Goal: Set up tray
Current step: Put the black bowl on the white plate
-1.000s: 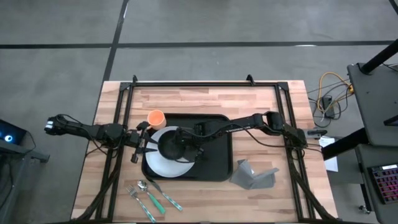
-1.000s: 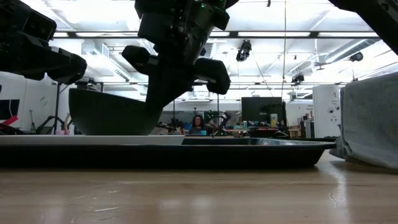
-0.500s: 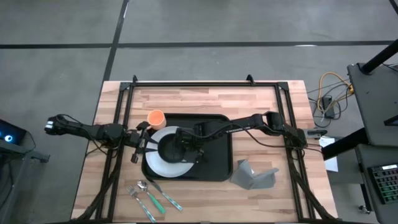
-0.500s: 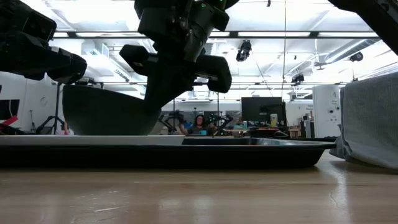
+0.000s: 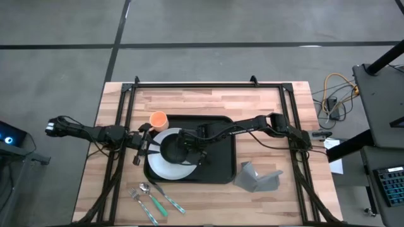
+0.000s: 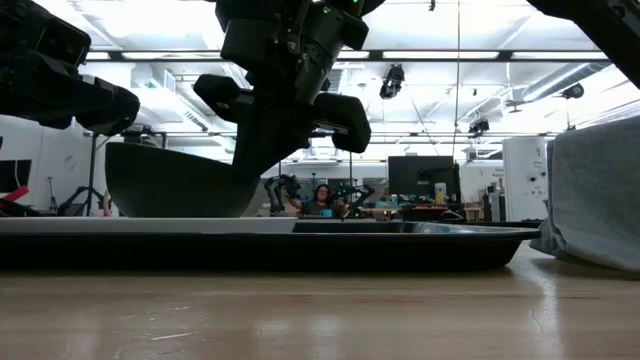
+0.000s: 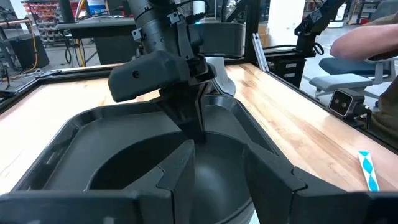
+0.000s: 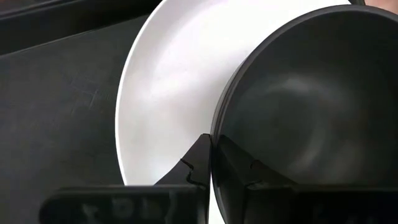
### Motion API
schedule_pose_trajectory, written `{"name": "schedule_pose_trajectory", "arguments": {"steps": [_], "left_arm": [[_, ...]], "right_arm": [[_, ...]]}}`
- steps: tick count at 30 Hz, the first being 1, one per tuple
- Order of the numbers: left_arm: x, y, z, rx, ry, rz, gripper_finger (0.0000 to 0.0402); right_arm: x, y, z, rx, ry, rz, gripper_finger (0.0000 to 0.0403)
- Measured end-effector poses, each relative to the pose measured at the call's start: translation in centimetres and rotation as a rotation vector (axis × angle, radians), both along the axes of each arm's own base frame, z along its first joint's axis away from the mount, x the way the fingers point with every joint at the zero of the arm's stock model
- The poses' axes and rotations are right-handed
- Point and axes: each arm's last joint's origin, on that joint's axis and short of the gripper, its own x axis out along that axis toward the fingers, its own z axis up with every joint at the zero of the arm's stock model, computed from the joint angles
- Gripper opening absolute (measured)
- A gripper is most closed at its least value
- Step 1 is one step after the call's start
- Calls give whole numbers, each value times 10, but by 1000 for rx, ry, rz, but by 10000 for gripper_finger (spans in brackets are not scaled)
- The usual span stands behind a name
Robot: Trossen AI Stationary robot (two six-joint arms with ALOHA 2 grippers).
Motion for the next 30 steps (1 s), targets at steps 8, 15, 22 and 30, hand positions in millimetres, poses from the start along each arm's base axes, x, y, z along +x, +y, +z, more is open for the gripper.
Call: {"name": "schedule_pose_trajectory", "arguments": {"steps": [8,15,22,30], "left_arm": [[0,0,0,0,0,0,119],[0,0,0,0,0,0,119],[0,0,0,0,0,0,119],[0,0,0,0,-1,0,119]], "right_arm": [[1,0,1,9,-12,-22,45],[2,0,2,9,-18,-29,78],[4,-3,9,-28,-30,-161,93],[11,-7,32,-73,-109,-363,84]]}}
